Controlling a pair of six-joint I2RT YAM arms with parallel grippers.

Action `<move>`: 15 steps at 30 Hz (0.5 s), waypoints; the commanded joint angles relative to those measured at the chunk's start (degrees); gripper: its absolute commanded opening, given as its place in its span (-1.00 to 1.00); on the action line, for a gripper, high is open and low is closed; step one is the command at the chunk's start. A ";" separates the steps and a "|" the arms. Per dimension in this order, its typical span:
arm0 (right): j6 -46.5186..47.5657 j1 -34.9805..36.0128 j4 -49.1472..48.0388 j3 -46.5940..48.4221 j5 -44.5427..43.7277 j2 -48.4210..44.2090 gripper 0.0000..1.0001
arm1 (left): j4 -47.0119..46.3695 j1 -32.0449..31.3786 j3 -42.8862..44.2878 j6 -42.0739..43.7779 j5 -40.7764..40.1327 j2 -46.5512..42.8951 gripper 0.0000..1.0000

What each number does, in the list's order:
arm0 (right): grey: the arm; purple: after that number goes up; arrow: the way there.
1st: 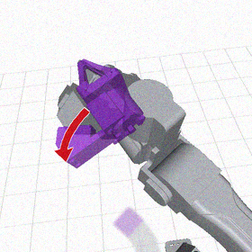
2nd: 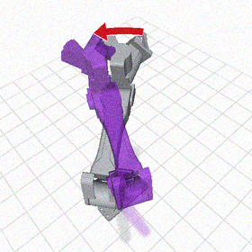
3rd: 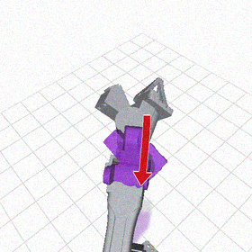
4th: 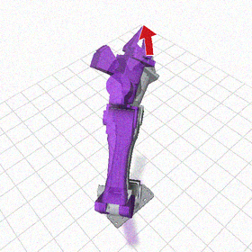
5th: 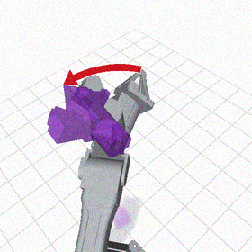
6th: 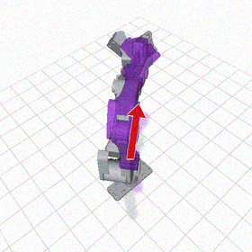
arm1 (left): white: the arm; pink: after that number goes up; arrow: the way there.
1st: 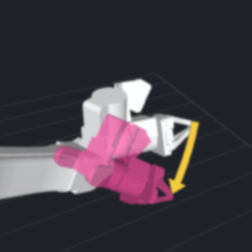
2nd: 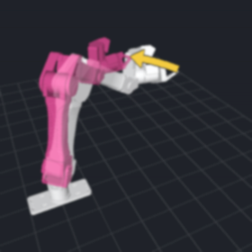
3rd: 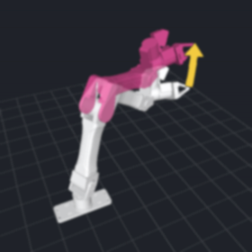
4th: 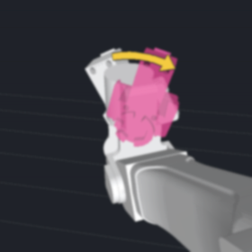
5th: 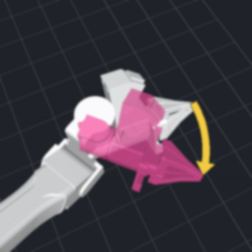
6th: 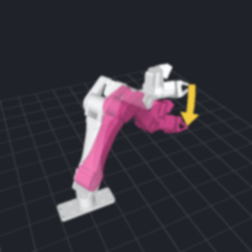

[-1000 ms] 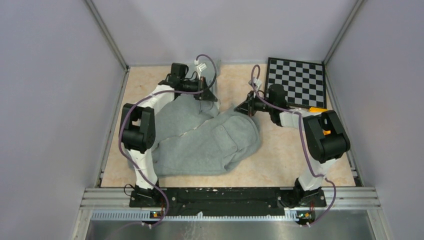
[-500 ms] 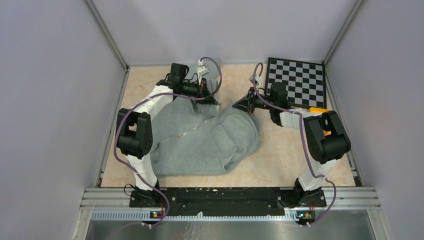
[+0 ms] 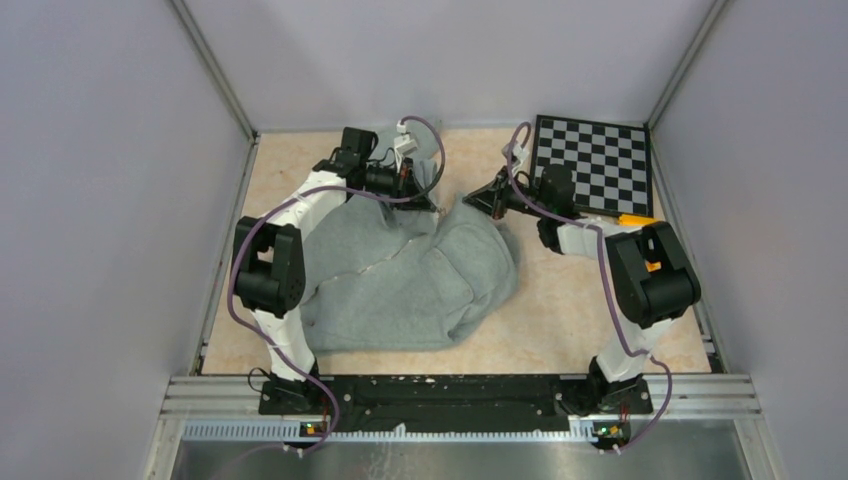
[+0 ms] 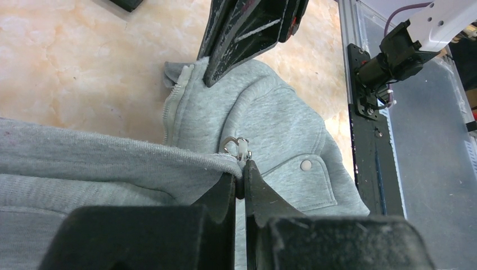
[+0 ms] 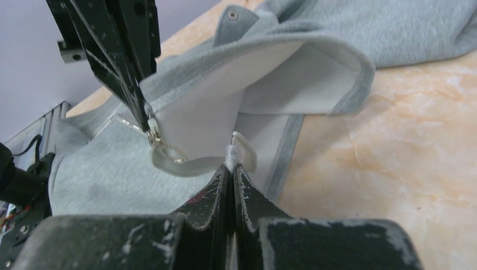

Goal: Zip up the jacket

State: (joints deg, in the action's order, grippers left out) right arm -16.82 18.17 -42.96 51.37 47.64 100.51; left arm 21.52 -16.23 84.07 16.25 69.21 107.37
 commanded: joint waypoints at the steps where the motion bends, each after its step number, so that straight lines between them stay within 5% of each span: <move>1: -3.73 0.53 -12.05 -0.38 -2.29 -0.05 -0.98 | -1.48 -0.25 0.04 0.39 3.73 -1.89 -1.00; 9: -1.29 0.64 -18.26 -1.38 10.23 0.88 -1.00 | -0.98 -0.33 -0.48 3.43 5.10 -3.79 -1.00; 15: 16.27 2.85 2.26 2.65 15.14 -0.62 -1.00 | 3.60 -0.52 -2.49 14.86 2.61 -7.32 -1.00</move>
State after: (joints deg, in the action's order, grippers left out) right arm -13.32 18.83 -49.45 50.22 57.17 101.03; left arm 23.31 -16.23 82.52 22.48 70.43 105.84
